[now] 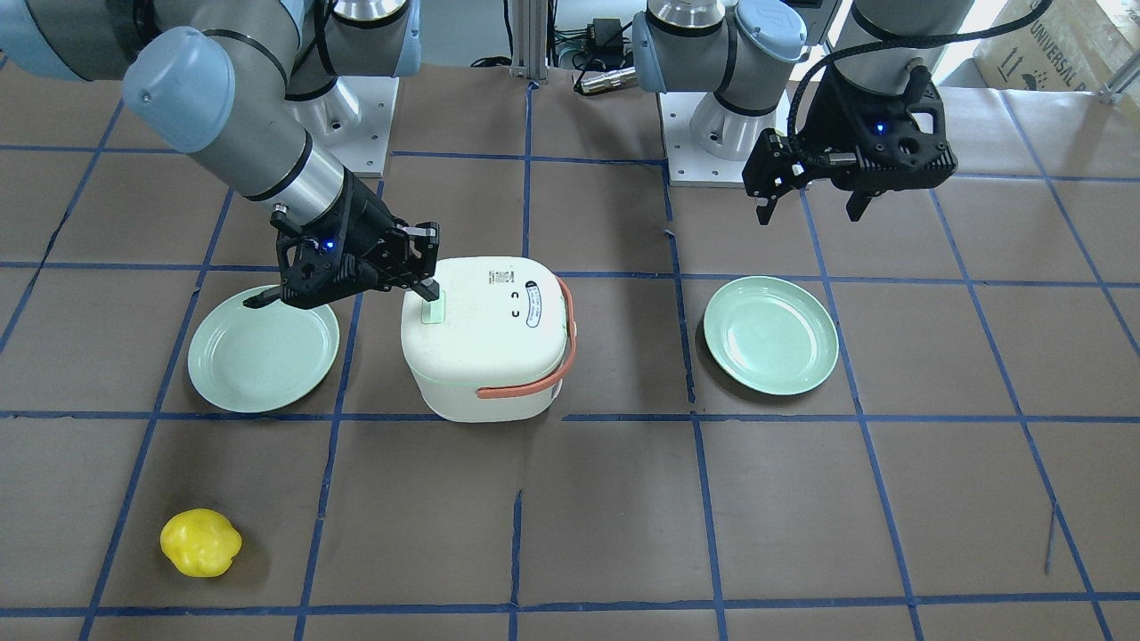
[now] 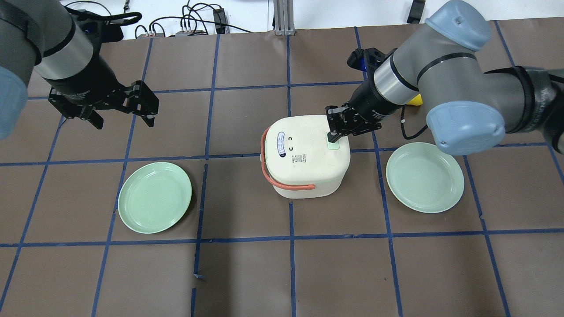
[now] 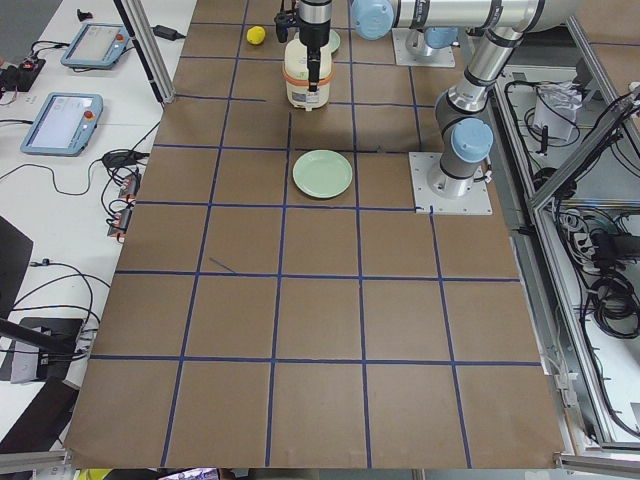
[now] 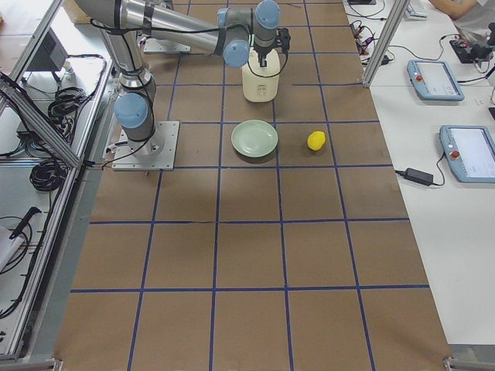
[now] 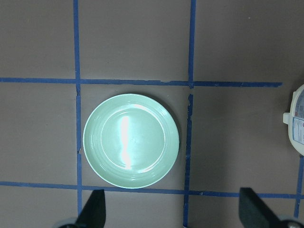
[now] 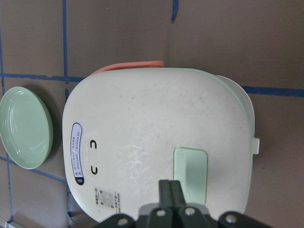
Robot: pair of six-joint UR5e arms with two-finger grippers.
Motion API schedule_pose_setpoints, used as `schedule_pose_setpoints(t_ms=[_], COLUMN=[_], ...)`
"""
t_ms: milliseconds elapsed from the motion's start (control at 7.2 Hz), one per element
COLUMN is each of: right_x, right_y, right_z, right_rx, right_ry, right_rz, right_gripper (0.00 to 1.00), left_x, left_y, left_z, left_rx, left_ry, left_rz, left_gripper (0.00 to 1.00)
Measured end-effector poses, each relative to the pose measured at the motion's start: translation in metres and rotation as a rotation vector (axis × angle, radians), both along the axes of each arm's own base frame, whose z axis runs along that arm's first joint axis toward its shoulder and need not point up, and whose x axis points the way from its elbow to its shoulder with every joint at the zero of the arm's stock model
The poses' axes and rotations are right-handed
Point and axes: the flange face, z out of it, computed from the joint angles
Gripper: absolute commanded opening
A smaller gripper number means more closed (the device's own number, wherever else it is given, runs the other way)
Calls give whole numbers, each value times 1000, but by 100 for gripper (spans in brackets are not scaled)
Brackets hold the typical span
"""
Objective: Press rice cooker button
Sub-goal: 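Press down on the rice cooker's green lid button with the right gripper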
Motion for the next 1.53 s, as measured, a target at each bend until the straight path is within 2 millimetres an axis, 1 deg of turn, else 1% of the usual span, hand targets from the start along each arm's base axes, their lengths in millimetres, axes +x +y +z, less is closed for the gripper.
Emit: schedule_pose_setpoints(t_ms=[694, 1528], right_x=[0, -2], right_y=[-8, -5], right_z=[-4, -12], right_rx=[-40, -46], right_ry=[-3, 1], right_rz=[25, 59], right_gripper=[6, 6], left_x=[0, 0], left_y=[0, 0], left_z=[0, 0], left_rx=[0, 0], left_ry=[0, 0], left_rz=[0, 0], left_gripper=[100, 100])
